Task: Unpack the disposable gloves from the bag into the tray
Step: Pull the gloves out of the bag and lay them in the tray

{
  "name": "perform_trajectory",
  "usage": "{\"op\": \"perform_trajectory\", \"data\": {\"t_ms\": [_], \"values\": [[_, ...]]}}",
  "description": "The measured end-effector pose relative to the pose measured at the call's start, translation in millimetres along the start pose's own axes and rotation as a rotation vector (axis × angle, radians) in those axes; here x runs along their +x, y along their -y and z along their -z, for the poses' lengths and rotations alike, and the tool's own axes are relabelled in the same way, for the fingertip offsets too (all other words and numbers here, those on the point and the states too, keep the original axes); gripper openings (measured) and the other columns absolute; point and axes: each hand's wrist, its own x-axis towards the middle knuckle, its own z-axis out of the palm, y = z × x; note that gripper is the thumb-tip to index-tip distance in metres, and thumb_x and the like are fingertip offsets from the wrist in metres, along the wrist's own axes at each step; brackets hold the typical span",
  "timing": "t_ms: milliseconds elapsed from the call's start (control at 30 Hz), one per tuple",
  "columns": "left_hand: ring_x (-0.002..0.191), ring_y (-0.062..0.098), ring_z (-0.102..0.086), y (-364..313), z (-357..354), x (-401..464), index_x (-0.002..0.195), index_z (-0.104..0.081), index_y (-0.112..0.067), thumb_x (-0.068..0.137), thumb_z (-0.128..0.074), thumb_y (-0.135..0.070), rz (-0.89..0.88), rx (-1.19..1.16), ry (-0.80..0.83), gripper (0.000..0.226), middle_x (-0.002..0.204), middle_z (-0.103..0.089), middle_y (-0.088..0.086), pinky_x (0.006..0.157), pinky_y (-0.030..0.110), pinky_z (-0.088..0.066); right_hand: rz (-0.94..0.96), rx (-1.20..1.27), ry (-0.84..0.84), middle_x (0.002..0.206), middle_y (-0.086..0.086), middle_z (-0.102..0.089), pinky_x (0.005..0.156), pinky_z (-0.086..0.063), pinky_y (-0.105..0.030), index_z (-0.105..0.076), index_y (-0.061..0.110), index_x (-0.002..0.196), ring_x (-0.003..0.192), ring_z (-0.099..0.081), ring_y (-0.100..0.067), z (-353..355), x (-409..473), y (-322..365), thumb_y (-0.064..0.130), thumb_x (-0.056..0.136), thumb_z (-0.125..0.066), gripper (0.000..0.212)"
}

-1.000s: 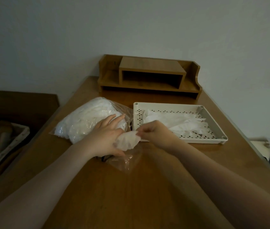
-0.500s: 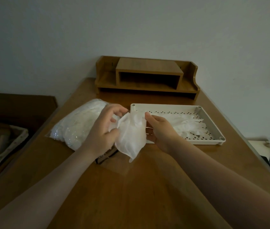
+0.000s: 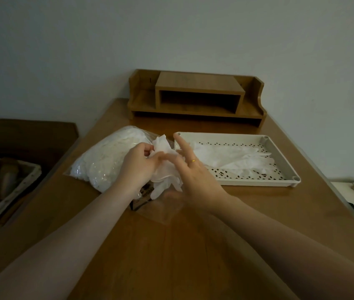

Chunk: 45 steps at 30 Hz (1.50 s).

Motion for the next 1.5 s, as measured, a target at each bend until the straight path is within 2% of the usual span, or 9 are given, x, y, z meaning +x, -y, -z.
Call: {"op": "perform_trajectory", "data": {"t_ms": [133, 267, 400, 533, 667, 867, 1100, 1267, 1500], "values": [[0.094, 0.013, -0.054, 2, -1, -1, 0.120, -0.052, -0.014, 0.093, -0.056, -0.029, -0.022, -0.039, -0.013, 0.031, 0.108, -0.053, -0.006, 0.067, 0.022, -0.046, 0.032, -0.042, -0.190, 0.129, -0.016, -0.053, 0.075, -0.055, -0.043, -0.069, 0.009, 0.093, 0.100, -0.058, -0.031, -2, 2, -9, 0.009, 0.078, -0.071, 0.014], [0.088, 0.007, -0.047, 4, -3, -7, 0.131, -0.038, -0.010, 0.097, -0.044, -0.034, -0.074, -0.068, -0.067, 0.041, 0.120, -0.045, 0.001, 0.063, 0.015, -0.036, -0.501, 0.640, 0.048, 0.107, -0.016, -0.067, 0.080, -0.050, -0.030, -0.070, 0.003, 0.103, 0.088, -0.060, -0.021, 11, 8, -5, 0.028, 0.095, -0.053, 0.031], [0.104, 0.023, -0.044, 13, 3, -21, 0.113, -0.045, -0.007, 0.097, -0.032, -0.046, -0.793, 0.227, -0.410, 0.043, 0.115, -0.041, 0.008, 0.085, 0.029, -0.033, -0.956, 1.160, -0.019, 0.104, -0.011, -0.066, 0.088, -0.052, -0.039, -0.062, 0.004, 0.108, 0.098, -0.062, -0.025, 20, 15, -7, 0.031, 0.097, -0.049, 0.031], [0.092, 0.019, -0.052, 26, -2, -18, 0.098, -0.052, -0.015, 0.098, -0.034, -0.042, -1.351, 0.670, -0.130, 0.033, 0.102, -0.053, 0.003, 0.082, 0.032, -0.038, -1.017, 1.320, -0.150, 0.088, -0.009, -0.065, 0.070, -0.052, -0.033, -0.063, 0.006, 0.093, 0.082, -0.063, -0.022, 32, 22, -1, 0.020, 0.099, -0.045, 0.024], [0.073, 0.017, -0.064, 18, -8, -18, 0.104, -0.062, -0.014, 0.096, -0.034, -0.039, -1.070, 0.973, 0.177, 0.038, 0.089, -0.068, 0.001, 0.059, 0.028, -0.043, -1.041, 1.407, -0.282, 0.088, -0.009, -0.071, 0.063, -0.057, -0.034, -0.066, 0.008, 0.101, 0.081, -0.070, -0.022, 44, 28, -7, 0.024, 0.100, -0.042, 0.029], [0.089, 0.017, -0.059, 19, -4, -9, 0.115, -0.049, -0.016, 0.096, -0.040, -0.042, -0.524, 1.174, 0.369, 0.033, 0.103, -0.061, 0.002, 0.070, 0.027, -0.042, -0.908, 1.522, -0.349, 0.090, -0.008, -0.070, 0.074, -0.055, -0.038, -0.064, 0.013, 0.106, 0.086, -0.069, -0.024, 78, 24, -31, 0.065, 0.087, -0.044, 0.059], [0.080, 0.010, -0.063, -37, 3, -5, 0.100, -0.066, -0.022, 0.095, -0.046, -0.040, -0.465, 0.585, 0.484, 0.028, 0.092, -0.067, -0.006, 0.071, 0.025, -0.050, -0.918, 1.554, -0.367, 0.066, -0.004, -0.051, 0.051, -0.048, -0.028, -0.054, 0.009, 0.087, 0.056, -0.053, -0.014, 107, 19, -51, 0.014, 0.091, -0.051, 0.006], [0.100, 0.005, -0.059, -121, -32, -10, 0.121, -0.053, -0.024, 0.092, -0.036, -0.057, -0.400, -0.089, 0.475, 0.047, 0.111, -0.062, -0.010, 0.087, 0.026, -0.048, -0.588, 1.304, -0.216, 0.079, -0.008, -0.061, 0.068, -0.047, -0.030, -0.062, 0.002, 0.098, 0.070, -0.057, -0.019, 118, 21, -63, 0.016, 0.093, -0.054, 0.018], [0.099, 0.021, -0.064, -143, -57, 19, 0.102, -0.065, -0.018, 0.061, -0.064, -0.074, -0.099, -0.287, 0.523, 0.069, 0.100, -0.068, 0.006, 0.095, 0.039, -0.048, -0.334, 0.736, -0.055, 0.055, 0.007, -0.042, 0.057, -0.033, -0.024, -0.052, 0.000, 0.064, 0.053, -0.036, -0.009, 141, 7, -79, 0.014, 0.086, -0.037, 0.031]]}}
